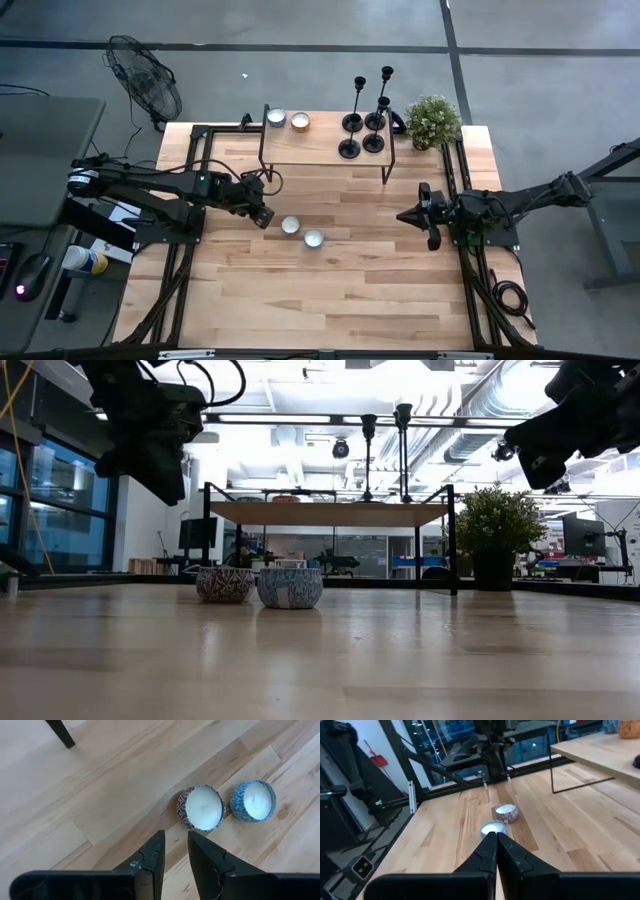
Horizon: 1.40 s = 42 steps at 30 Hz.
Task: Pick & Place candle stick holders
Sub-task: Put the brown scented candle on the shelf
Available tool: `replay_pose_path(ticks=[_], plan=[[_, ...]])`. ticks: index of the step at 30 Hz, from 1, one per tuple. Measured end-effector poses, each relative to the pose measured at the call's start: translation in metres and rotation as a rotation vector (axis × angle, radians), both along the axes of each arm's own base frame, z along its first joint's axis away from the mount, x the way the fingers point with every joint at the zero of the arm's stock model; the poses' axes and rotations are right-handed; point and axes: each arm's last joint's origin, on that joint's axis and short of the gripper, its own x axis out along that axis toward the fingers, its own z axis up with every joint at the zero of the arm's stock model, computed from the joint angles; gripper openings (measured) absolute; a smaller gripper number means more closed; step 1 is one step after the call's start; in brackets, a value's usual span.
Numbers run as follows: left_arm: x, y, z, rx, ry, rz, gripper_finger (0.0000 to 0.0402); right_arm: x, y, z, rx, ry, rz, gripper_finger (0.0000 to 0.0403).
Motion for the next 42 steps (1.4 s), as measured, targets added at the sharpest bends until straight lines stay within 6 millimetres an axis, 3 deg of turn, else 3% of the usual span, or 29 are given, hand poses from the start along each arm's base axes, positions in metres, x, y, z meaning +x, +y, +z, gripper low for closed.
replay_pose_path(ticks=[32,42], plan=[[0.002,0.0,-0.002,-0.056,-0.018,0.126,0.0081,-0.028,-0.003,-0.002,-0.044,-0.017,0.111,0.0],[0.009,-0.001,-0.011,-0.092,0.02,0.134,0.0081,-0.03,-0.005,-0.011,-0.022,0.071,0.036,0.0]])
